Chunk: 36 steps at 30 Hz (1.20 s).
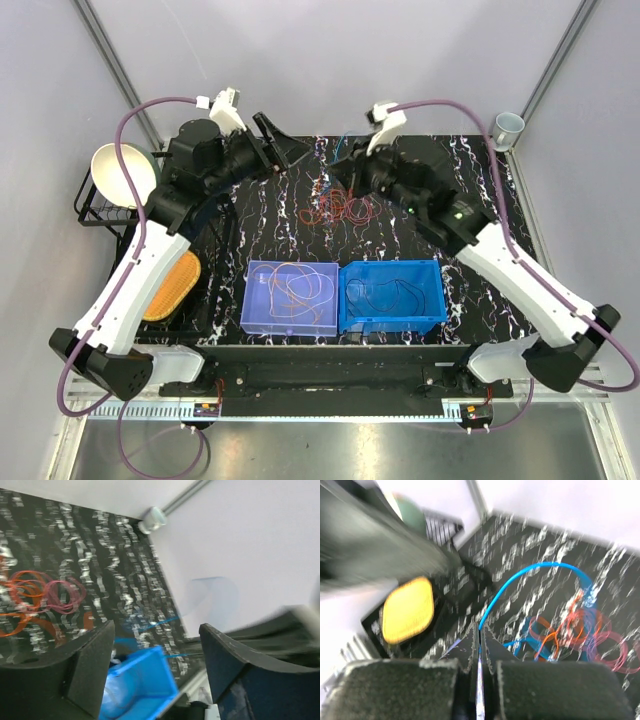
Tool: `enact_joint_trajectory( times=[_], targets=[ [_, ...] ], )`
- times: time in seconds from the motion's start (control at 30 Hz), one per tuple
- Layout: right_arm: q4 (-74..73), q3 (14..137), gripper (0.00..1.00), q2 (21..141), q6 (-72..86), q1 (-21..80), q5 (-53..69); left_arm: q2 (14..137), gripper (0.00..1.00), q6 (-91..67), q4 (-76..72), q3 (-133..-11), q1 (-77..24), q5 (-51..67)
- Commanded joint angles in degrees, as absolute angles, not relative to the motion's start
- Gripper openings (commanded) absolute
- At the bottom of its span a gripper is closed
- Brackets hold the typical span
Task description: Untangle the cables
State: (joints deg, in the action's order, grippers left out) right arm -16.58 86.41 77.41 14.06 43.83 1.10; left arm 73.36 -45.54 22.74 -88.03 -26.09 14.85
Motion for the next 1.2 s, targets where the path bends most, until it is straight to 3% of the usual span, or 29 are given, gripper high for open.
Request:
enact_joint_trajectory(
  times=[0.0,0.17,0.4,0.53,0.87,1.17],
  targets=[
    [-17.31,94.21,0.0,74.09,10.81,44.12,-4.3,73.04,0.73,-39.12,23.73,-83.95,-24.0,12.04],
    [-19.51,98.96,0.0,75.23,9.93,43.95,-8.25,70.49,0.73,-34.03,21.36,-74.9,-23.82,11.6],
    [-20.3,103.26,0.0,76.99,10.28,43.95,-11.95,68.73,0.72,-31.03,9.5,-60.22,-24.17,21.43],
    [-20.65,104.41,0.0,77.69,10.28,44.03,-12.48,68.12,0.74,-26.38,5.46,-58.01,-26.8,20.83],
    [-20.92,105.64,0.0,78.31,9.84,43.95,-12.92,69.96,0.69,-19.95,3.34,-58.88,-34.27,15.48],
    [-20.83,105.82,0.0,78.05,9.84,43.95,-12.39,72.94,0.74,-17.14,1.58,-61.08,-34.98,12.48]
  ],
)
